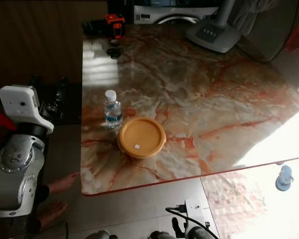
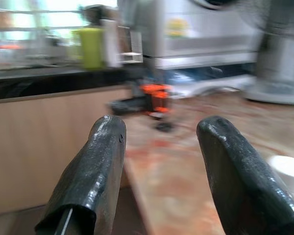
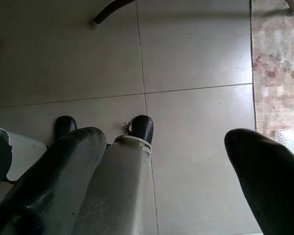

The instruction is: Restocking fridge

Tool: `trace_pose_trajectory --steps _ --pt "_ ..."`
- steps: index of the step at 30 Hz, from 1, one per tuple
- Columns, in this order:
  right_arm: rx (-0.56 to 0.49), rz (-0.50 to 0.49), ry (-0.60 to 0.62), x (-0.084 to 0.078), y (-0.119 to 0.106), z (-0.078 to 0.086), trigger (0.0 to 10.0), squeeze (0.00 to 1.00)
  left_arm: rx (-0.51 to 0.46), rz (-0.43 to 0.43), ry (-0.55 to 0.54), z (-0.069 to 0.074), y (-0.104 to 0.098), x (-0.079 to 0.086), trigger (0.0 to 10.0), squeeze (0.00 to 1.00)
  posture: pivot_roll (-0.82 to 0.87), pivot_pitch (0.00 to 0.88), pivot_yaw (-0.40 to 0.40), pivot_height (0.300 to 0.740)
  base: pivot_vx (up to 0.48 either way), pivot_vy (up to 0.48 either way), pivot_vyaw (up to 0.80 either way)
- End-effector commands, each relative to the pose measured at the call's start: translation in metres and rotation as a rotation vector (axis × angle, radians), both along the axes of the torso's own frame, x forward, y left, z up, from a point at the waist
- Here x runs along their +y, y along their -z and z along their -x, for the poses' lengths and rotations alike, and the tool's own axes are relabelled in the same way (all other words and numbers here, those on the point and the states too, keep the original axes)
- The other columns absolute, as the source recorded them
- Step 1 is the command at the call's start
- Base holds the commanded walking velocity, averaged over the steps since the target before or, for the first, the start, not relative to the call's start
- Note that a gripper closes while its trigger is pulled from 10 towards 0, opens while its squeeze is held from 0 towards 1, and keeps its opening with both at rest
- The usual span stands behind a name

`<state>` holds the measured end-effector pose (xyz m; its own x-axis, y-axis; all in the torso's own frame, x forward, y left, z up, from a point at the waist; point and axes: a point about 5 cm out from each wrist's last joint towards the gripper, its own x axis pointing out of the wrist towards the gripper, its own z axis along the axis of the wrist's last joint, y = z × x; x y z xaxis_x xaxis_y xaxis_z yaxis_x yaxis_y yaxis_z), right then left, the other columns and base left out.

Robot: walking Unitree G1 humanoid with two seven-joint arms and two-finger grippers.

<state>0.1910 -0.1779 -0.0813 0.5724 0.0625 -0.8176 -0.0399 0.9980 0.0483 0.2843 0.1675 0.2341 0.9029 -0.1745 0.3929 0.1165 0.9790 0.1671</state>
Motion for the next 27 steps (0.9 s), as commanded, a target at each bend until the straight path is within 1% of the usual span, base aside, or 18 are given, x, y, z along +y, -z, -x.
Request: trace_pose_trajectory --steps 1,2,5,6,8,9,11,14,16,18,19,22,27 --pt "0.029 0.013 0.025 -0.008 0.003 0.008 10.0 0.00 0.007 -0.046 0.139 0.002 -0.007 -0.019 10.0 0.00 0.07 0.195 -0.088 0.740 0.000 0.000 0.00" --pt "0.028 0.013 0.024 -0.008 0.003 0.008 10.0 0.00 0.038 -0.067 0.198 0.002 -0.007 -0.023 10.0 0.00 0.07 0.195 -0.089 0.740 0.000 0.000 0.00" --pt "0.029 0.013 0.024 -0.009 0.003 0.008 10.0 0.00 0.049 -0.064 0.238 0.000 -0.011 -0.025 10.0 0.00 0.07 0.193 -0.091 0.740 0.000 0.000 0.00" --pt "0.029 0.013 0.023 -0.008 0.003 0.007 10.0 0.00 0.045 -0.076 0.247 -0.001 -0.015 -0.026 10.0 0.00 0.07 0.194 -0.091 0.740 0.000 0.000 0.00" --pt "0.028 0.012 0.023 -0.008 0.003 0.007 10.0 0.00 0.032 -0.071 0.239 -0.005 -0.022 -0.025 10.0 0.00 0.07 0.193 -0.092 0.740 0.000 0.000 0.00" --pt "0.028 0.011 0.022 -0.008 0.003 0.007 10.0 0.00 0.009 -0.060 0.213 -0.009 -0.029 -0.024 10.0 0.00 0.07 0.193 -0.093 0.740 0.000 0.000 0.00" --pt "0.028 0.011 0.020 -0.008 0.003 0.007 10.0 0.00 -0.007 -0.059 0.196 -0.012 -0.033 -0.022 10.0 0.00 0.07 0.192 -0.094 0.740 0.000 0.000 0.00" --pt "0.027 0.009 0.023 -0.008 0.003 0.007 10.0 0.00 -0.044 -0.021 0.163 -0.017 -0.042 -0.019 10.0 0.00 0.07 0.190 -0.091 0.740 0.000 0.000 0.00" --pt "0.025 0.006 0.029 -0.008 0.003 0.007 10.0 0.00 -0.050 -0.004 0.143 -0.018 -0.043 -0.018 10.0 0.00 0.06 0.190 -0.090 0.740 0.000 0.000 0.00" --pt "0.023 0.005 0.032 -0.008 0.003 0.007 10.0 0.00 -0.043 -0.005 0.131 -0.018 -0.042 -0.017 10.0 0.00 0.06 0.190 -0.089 0.740 0.000 0.000 0.00" --pt "0.020 0.001 0.039 -0.008 0.002 0.007 10.0 0.00 -0.028 -0.009 0.130 -0.018 -0.038 -0.019 10.0 0.00 0.06 0.191 -0.089 0.740 0.300 0.000 0.00" --pt "0.020 0.003 0.039 -0.008 0.003 0.007 10.0 0.00 -0.024 -0.011 0.138 -0.017 -0.036 -0.021 10.0 0.00 0.06 0.192 -0.090 0.740 0.314 0.000 0.00" --pt "0.021 0.003 0.033 -0.008 0.003 0.007 10.0 0.00 -0.017 -0.013 0.127 -0.017 -0.035 -0.019 10.0 0.00 0.06 0.194 -0.089 0.740 0.333 0.000 0.00"
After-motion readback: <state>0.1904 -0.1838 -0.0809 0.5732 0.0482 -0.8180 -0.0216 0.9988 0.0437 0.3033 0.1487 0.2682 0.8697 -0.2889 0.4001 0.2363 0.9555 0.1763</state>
